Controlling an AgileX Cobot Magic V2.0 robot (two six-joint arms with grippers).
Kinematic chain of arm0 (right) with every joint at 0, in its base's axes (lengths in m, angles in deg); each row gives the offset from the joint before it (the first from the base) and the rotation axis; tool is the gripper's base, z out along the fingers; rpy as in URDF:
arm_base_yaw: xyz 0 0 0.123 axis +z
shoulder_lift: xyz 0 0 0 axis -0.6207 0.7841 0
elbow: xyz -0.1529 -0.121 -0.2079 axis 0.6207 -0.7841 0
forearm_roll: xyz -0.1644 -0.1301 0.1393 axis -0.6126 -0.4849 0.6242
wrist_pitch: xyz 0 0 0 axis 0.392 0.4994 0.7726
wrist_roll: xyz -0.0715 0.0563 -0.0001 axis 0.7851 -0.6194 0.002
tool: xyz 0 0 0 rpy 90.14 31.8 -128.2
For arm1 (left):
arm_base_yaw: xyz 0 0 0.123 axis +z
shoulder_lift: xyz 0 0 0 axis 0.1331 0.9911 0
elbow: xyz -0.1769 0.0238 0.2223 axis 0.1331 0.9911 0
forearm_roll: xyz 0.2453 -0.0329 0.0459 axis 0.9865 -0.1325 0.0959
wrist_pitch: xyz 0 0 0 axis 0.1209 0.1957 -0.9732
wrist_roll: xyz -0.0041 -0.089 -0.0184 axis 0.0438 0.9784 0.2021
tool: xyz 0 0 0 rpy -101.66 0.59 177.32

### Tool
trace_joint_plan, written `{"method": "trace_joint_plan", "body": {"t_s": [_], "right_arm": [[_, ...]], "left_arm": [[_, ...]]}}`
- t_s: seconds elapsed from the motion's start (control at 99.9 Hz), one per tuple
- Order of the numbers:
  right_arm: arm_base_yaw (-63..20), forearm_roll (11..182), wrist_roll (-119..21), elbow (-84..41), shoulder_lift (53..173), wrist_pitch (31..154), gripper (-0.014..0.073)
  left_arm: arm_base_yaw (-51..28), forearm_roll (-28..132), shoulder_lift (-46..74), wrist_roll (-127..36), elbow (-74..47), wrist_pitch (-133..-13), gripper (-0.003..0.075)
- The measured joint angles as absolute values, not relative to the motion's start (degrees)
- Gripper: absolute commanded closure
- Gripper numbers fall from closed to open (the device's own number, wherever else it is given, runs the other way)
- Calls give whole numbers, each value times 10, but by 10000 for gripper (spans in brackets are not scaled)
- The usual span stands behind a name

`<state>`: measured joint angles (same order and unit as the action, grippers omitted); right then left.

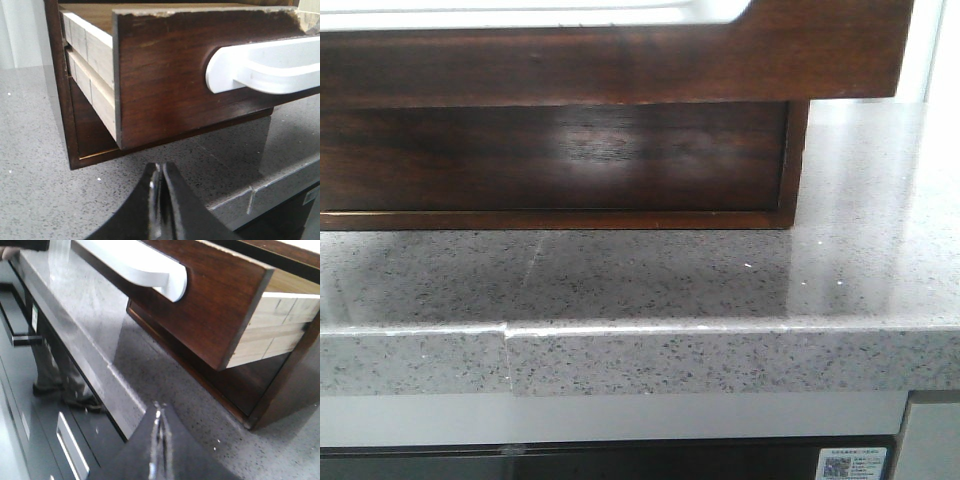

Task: Put scissors in drawer with both arms

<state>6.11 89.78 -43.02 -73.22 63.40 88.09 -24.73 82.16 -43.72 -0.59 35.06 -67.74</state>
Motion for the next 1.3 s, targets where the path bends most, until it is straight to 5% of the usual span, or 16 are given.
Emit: {"method": "trace_joint_plan", "body": {"t_s": [1.071, 1.301], "right_arm": [[61, 907, -430, -733, 634, 858, 635], [61, 907, -430, -733, 634, 858, 635]], "left_arm": [[-247, 795, -437, -5, 351, -677, 742], [-194, 795, -437, -5, 381, -679, 742]]}}
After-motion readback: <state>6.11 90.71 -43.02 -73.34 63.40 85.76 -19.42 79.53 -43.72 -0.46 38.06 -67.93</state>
